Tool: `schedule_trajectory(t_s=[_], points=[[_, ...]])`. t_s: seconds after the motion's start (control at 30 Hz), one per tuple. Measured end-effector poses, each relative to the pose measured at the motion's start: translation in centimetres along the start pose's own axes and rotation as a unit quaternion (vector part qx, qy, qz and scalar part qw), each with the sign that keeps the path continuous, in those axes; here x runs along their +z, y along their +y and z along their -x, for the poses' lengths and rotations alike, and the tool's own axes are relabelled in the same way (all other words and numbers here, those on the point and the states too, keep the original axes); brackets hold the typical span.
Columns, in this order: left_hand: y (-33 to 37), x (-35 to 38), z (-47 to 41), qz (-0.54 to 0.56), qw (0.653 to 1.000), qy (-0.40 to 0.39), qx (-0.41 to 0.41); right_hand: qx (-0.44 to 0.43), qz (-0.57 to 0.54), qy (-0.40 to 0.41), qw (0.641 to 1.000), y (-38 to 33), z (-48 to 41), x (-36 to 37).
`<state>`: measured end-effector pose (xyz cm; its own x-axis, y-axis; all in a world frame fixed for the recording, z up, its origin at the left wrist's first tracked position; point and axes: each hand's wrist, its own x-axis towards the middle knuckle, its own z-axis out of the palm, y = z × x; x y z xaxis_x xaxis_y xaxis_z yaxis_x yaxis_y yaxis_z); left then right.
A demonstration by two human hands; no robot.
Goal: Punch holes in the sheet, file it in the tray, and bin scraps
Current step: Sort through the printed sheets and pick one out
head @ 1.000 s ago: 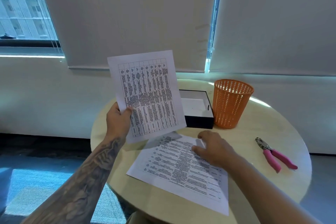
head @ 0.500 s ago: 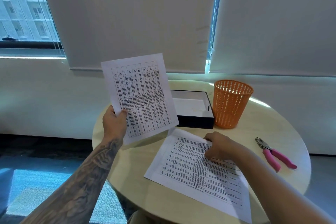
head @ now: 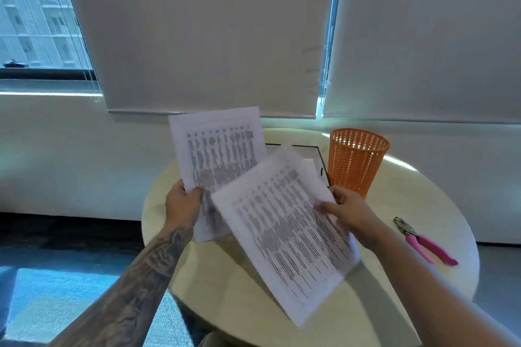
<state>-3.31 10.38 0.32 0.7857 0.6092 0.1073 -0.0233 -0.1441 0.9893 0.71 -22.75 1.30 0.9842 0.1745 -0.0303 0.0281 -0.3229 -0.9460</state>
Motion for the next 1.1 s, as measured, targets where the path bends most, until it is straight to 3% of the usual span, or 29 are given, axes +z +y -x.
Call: schedule_trajectory(t_s=[0.17,0.3,0.67,0.87,1.1], points=[[1.0,2.2,2.0,0.01,0.993,-0.12,-0.018,-0.004,-0.164,0.069,0.984,-0.3,-0.4,0.7],[1.4,3.6,3.2,0.082,0.982,-0.166,-0.032,-0.012,-0.223,0.094,0.97,-0.2,-0.8,1.3],[4.5,5.2,4.1,0.102,0.978,-0.168,0.065,-0.12,-0.176,0.129,0.968,-3.0,-0.1,0.8],[4.2,4.9,4.3,0.095,0.981,-0.157,0.058,-0.117,-0.165,0.132,0.97,-2.6,0.5,1.2],[2.9,5.4,5.1,0.088,0.976,-0.197,0.04,-0.091,-0.147,0.123,0.977,-1.1,0.8,2.5]])
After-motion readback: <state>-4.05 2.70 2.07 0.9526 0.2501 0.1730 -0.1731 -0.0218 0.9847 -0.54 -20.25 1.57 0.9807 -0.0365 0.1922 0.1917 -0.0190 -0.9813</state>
